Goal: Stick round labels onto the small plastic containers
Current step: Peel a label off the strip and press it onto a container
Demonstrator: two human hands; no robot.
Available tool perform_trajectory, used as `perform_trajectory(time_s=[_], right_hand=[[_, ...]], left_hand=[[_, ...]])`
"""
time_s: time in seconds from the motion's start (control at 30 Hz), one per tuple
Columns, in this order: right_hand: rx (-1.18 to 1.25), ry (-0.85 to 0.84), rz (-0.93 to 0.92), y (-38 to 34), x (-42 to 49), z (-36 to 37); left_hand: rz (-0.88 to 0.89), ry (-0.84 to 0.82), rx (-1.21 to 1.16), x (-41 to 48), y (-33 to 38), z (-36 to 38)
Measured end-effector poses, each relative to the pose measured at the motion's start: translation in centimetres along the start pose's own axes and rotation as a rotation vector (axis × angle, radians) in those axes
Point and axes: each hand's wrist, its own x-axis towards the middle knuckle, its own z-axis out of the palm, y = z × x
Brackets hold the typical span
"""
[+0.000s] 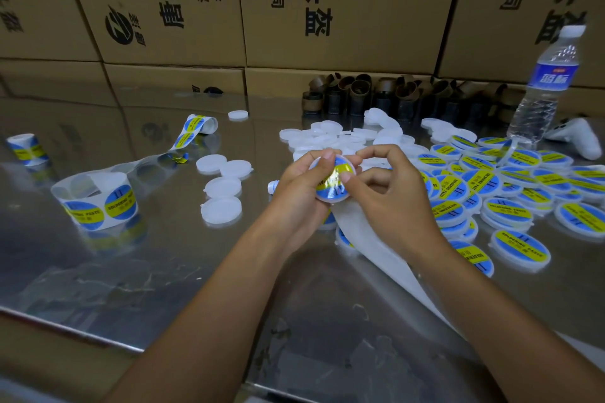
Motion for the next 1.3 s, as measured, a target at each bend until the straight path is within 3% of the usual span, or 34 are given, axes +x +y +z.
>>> perform_trajectory(time_s=[0.23,0.53,0.77,1.3], right_hand=[[0.003,-0.05,0.016,0.0,0.0,0.0],[0.018,0.149,0.01,0.4,0.5,-0.6],[-0.063,0.216,0.011,0.6,0.5,-0.6],[-0.078,0.074,-0.021,0.6,0.4,-0.5]], left_hand=[[0.025,0.026,0.005,0.1,0.0,0.1],[0.076,0.033,0.342,0.1,-1.0,-0.3],[0.074,0.017,0.423,0.0,-1.1,-0.4],[0.083,0.112,0.308,-0.1,-0.7,0.0]])
